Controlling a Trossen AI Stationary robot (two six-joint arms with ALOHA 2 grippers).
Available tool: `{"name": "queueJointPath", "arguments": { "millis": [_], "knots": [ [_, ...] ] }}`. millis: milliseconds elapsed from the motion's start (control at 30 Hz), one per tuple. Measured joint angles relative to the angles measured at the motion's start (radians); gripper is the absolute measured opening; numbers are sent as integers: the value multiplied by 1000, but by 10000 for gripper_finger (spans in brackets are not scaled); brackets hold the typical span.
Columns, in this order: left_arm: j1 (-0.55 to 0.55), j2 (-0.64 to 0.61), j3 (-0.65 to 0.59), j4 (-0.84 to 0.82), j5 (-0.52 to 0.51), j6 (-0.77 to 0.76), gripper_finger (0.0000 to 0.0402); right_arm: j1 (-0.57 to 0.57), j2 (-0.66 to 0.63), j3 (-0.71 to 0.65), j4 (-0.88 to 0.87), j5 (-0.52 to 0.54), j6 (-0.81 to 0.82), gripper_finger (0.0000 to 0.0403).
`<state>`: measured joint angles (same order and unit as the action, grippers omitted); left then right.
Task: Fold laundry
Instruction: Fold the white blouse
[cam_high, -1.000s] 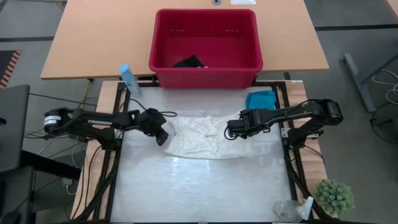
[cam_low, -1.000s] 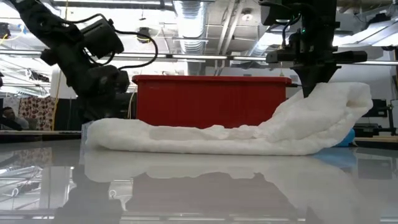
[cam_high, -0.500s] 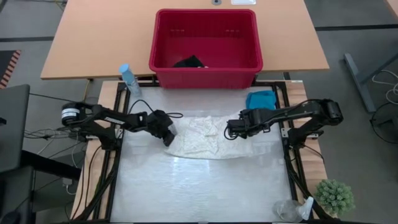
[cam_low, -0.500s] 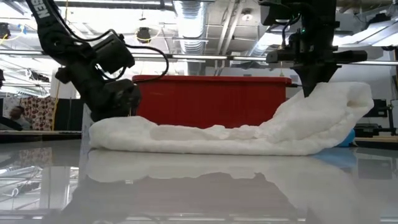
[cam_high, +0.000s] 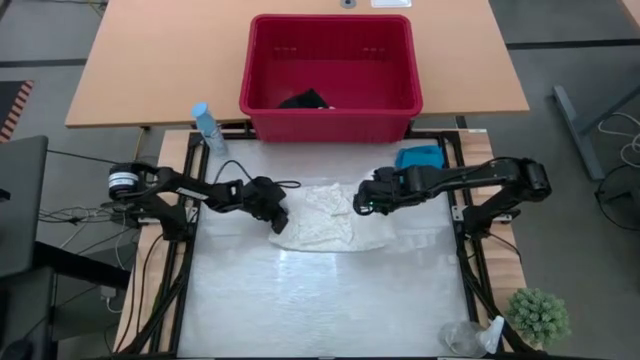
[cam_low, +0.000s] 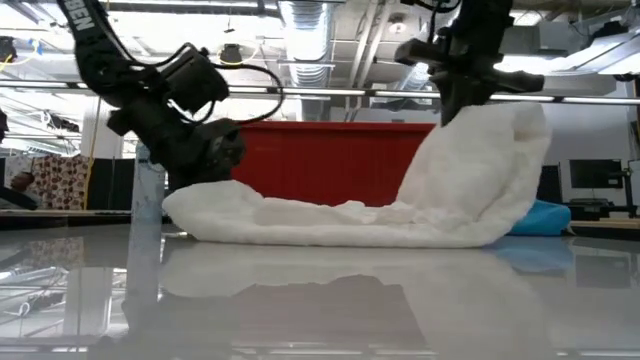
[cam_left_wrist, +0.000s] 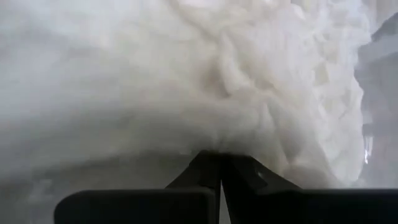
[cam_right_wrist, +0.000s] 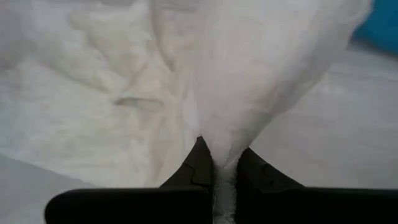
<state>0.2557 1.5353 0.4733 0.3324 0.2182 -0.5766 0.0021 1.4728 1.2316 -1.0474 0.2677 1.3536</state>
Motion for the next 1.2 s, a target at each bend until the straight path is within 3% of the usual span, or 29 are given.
{"name": "queueJointPath", "arguments": {
  "millis": [300, 600, 767, 900, 1200],
  "knots": [
    [-76, 229, 225, -16, 92, 58, 0, 10, 4, 0, 145, -4, -18, 49],
    [-74, 253, 332, -50, 49, 121, 0, 52, 5, 0, 386, -7, -56, 49],
    [-75, 252, 366, -73, 83, 105, 0, 47, 19, 0, 445, -8, -80, 49],
    [-67, 222, 385, -186, 119, 108, 0, 43, 52, 0, 437, -19, -96, 49],
    [-1, 103, 435, -647, 155, 126, 0, 34, 141, 18, 530, -80, -172, 49]
  ]
}}
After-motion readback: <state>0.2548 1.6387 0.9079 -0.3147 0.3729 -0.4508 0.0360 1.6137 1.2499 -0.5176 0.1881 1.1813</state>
